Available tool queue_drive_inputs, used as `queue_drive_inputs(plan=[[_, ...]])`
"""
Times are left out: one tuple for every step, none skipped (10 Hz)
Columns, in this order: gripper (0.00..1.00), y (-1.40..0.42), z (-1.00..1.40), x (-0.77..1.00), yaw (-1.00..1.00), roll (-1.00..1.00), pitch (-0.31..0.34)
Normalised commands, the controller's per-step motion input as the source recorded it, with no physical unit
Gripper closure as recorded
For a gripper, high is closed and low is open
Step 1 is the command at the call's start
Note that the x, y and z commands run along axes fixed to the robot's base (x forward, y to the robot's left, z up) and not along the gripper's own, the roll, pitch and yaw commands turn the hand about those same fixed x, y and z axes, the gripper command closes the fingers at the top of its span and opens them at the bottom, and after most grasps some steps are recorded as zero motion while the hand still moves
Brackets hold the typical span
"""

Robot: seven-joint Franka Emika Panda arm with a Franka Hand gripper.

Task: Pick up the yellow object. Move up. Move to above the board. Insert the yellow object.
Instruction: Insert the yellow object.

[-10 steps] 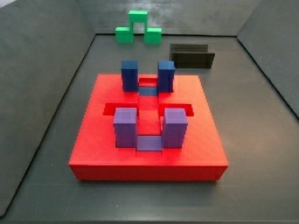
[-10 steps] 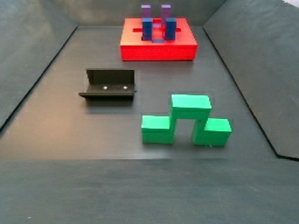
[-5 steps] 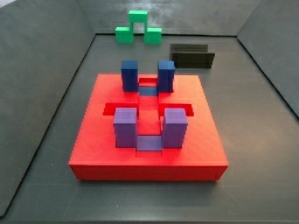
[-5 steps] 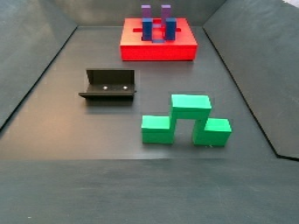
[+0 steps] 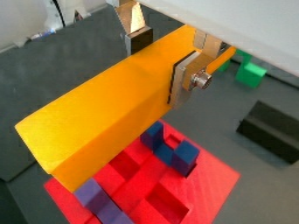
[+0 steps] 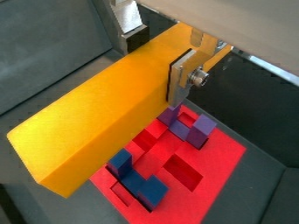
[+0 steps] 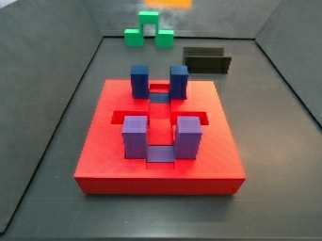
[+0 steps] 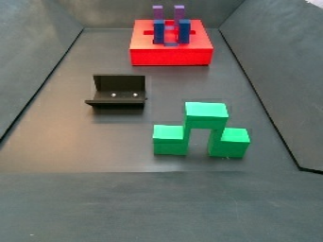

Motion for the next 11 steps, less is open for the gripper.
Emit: queue_drive_inputs(plan=[[1.00,-0.19,-0.81,0.21,0.00,0.00,-0.030],[1.00,-0.21,-0.97,0.14,0.00,0.00,-0.016],[1.00,-0.17,-0.99,0.12,0.00,0.00,0.000],[1.00,-0.19,-0.99,0.05,0.00,0.00,-0.011],[1.00,-0.21,-0.93,0.04,0.00,0.00,0.000],[1.00,-0.25,-0.84,0.00,0.00,0.03,0.000],[1.00,-0.22,-0.73,-0.11,-0.06,0.05,0.003],[1.00,-0.12,-0.48,-0.17,-0.17,0.04,0.043],[1.00,-0.08,-0.41,-0.21,-0.14,0.04,0.036],[1.00,-0.01,-0.34,-0.29,-0.08,0.05,0.006],[1.00,0.00,-0.38,-0.13,0.00,0.07,0.004]])
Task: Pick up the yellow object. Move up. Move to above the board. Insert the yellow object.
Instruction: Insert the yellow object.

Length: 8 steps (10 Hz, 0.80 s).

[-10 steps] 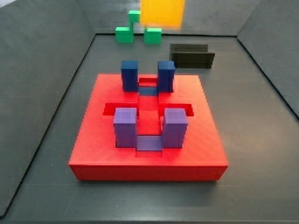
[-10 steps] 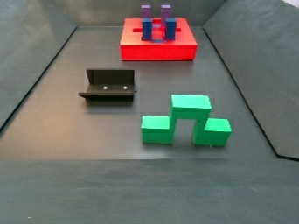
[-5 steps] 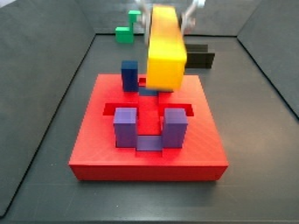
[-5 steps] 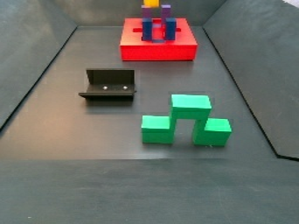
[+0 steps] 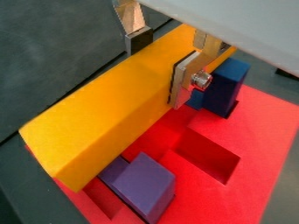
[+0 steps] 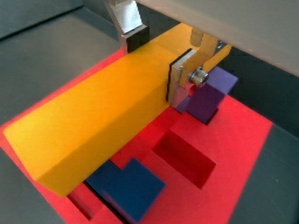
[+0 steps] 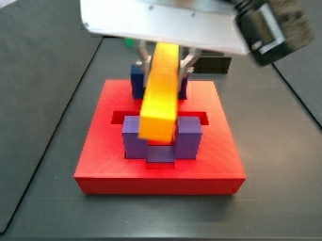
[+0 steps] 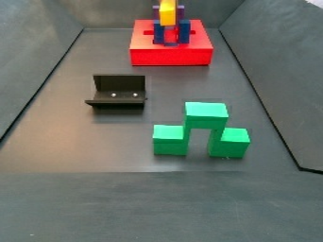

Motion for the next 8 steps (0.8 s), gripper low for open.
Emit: queue_drive_inputs(plan=[[1.00,0.06,-0.32,0.00,0.34,0.00,0.000],[1.00,0.06,-0.06,0.00,0.47,-0.07,-0.017],[1.00,0.00,-0.02,0.00,0.49,-0.07,-0.017],[1.00,0.00,-0.11,0.00,0.51,-0.02,-0.023],[1.00,0.00,-0.13,0.00,0.50,-0.02,-0.014],[1.00,-0.07,-0.18,-0.12,0.23,0.00,-0.036],[1.00,-0.02,-0.23,-0.03,0.22,0.00,0.000],[1.00,-0.13,-0.29,-0.05,0.07,0.00,0.000]])
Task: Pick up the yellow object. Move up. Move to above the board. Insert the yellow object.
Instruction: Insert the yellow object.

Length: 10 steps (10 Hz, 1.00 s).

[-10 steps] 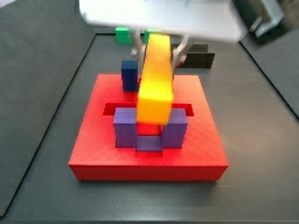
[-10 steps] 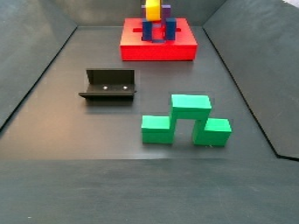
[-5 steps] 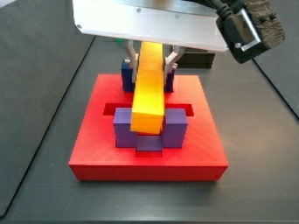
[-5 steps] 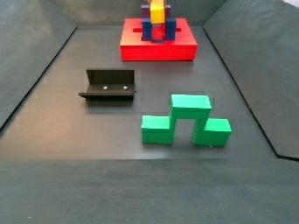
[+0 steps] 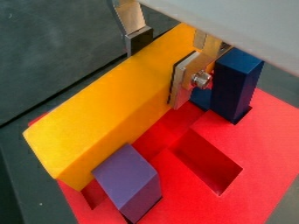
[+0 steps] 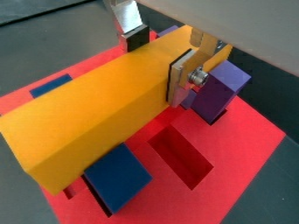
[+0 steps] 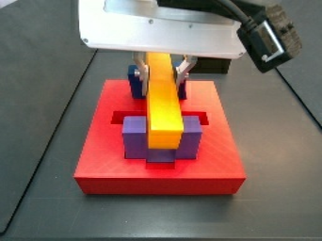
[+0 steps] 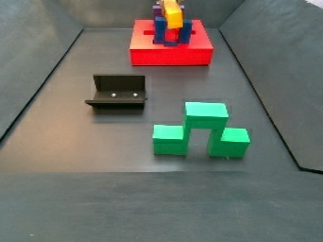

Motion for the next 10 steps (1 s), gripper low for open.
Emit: queue_drive_inputs(plan=[[1.00,-0.07,-0.24,0.11,0.00,0.00,0.006],[1.00,0.00,-0.31,0.38,-0.01,0.00,0.044],[1.00,0.01,-0.34,0.38,-0.05,0.00,0.033],[1.00,0.03,-0.27,0.25,-0.03,-0.05,0.006],[1.00,0.04,-0.28,0.24,-0.02,-0.08,0.000],[1.00,0.09,-0.32,0.26,-0.03,-0.08,0.000],[1.00,0.11,-0.37,0.25,-0.04,-0.11,0.000],[1.00,0.10,-0.35,0.25,-0.05,-0.11,0.000],[1.00,0.10,-0.32,0.20,-0.04,-0.16,0.000],[1.00,0.00,-0.31,0.13,-0.06,-0.14,0.000]])
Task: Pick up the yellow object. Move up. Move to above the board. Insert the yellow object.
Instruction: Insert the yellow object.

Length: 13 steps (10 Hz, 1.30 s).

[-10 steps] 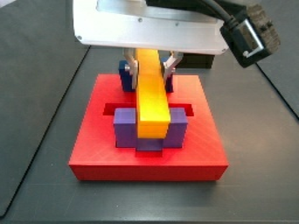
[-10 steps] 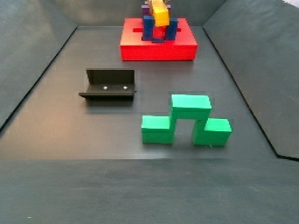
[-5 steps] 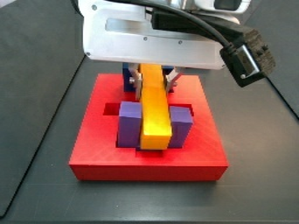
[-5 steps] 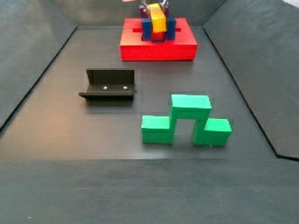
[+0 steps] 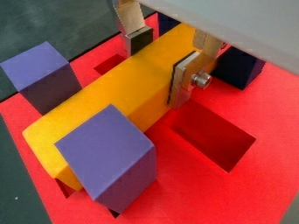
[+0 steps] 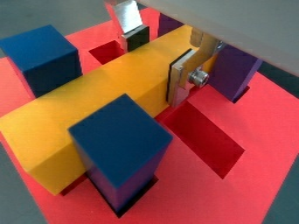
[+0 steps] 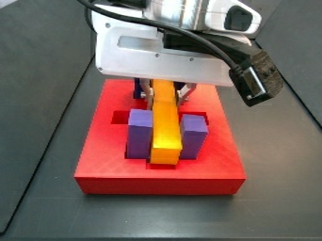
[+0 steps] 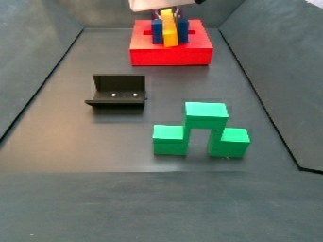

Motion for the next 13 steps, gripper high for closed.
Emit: queue_drive_inputs(plan=[[1.00,0.00,-0.11,0.00,-0.09,-0.19,0.000],[1.00,-0.14,-0.08,0.00,-0.04,-0.17,-0.013],[1.00,-0.29,-0.23,-0.03,-0.01,-0.07,0.000],[1.00,-0.23,-0.29,-0.01,0.00,-0.04,0.000],[1.00,-0.23,-0.32,-0.01,0.00,-0.02,0.000],[1.00,-0.05,-0.30,0.00,0.00,0.00,0.000],[1.00,0.15,-0.20,0.16,0.00,0.00,0.056],[1.00,0.40,-0.05,0.23,0.00,0.00,0.080],[1.00,0.56,0.00,0.24,0.07,-0.06,0.073],[1.00,0.49,0.00,0.14,0.10,-0.11,0.059],[1.00,0.21,0.00,0.00,0.00,-0.07,0.030],[1.00,0.00,-0.03,0.00,0.00,0.00,0.000],[1.00,-0.15,-0.38,-0.07,0.00,0.00,0.007]])
